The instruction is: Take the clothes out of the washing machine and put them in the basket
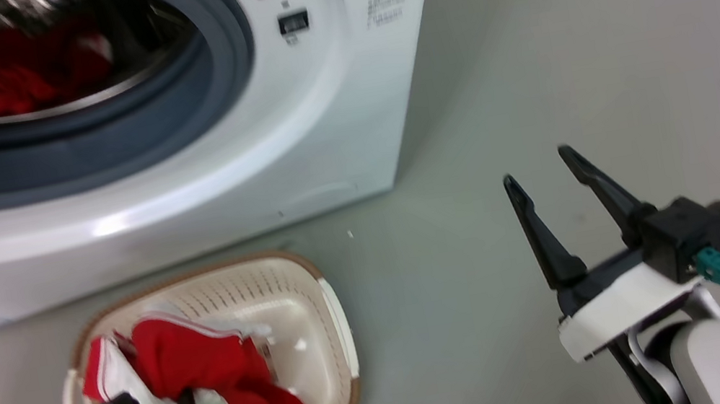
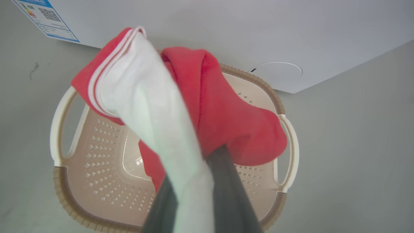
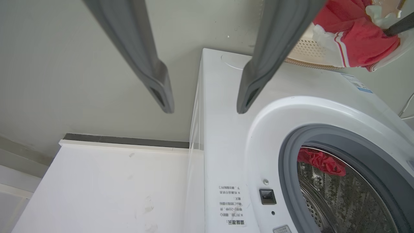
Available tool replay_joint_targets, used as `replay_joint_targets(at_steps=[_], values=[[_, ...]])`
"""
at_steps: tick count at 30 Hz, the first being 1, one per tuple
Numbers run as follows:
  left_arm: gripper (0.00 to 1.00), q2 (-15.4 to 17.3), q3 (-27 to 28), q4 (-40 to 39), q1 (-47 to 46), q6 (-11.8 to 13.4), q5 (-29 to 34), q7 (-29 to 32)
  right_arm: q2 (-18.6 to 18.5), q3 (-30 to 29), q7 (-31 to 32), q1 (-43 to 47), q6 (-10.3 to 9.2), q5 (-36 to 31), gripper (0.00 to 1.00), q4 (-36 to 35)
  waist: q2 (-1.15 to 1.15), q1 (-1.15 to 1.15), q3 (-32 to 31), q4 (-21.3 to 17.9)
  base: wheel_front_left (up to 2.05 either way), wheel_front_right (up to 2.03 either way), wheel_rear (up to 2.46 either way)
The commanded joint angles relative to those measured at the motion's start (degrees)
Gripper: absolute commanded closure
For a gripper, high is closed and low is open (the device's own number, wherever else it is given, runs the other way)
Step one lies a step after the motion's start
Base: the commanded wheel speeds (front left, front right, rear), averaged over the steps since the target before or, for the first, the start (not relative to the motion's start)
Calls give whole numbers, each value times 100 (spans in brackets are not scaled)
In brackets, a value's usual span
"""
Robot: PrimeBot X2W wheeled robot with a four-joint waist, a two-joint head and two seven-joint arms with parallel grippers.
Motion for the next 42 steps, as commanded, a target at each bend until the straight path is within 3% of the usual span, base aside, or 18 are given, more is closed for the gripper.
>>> replay_joint_targets(at_steps=[1,12,21,22,23,24,42], values=[[100,117,38,154,-214,3,8,-21,14,53,-62,-191,-4,47,0,-33,0,0,717,-216,0,0,0],[100,469,140,1387,-1279,39,-70,-38,14,301,-319,-726,-4,228,0,118,0,0,1872,-528,0,0,0],[100,650,218,2044,-1761,139,-130,-38,14,373,-489,-988,-4,101,0,281,0,0,2209,-619,0,0,0],[80,653,228,2046,-1784,154,-126,-37,13,367,-499,-1005,-4,90,0,294,0,0,2203,-615,0,0,0],[26,641,232,2051,-1783,157,-120,-38,13,357,-521,-1007,-4,78,0,317,0,0,2175,-603,0,0,0],[0,633,236,2052,-1772,170,-112,-38,13,348,-533,-1008,-5,69,0,328,0,0,2137,-589,0,0,0],[0,-9,687,1002,-309,79,98,-40,11,90,-343,-389,-4,-79,0,621,0,0,6,59,0,0,0]])
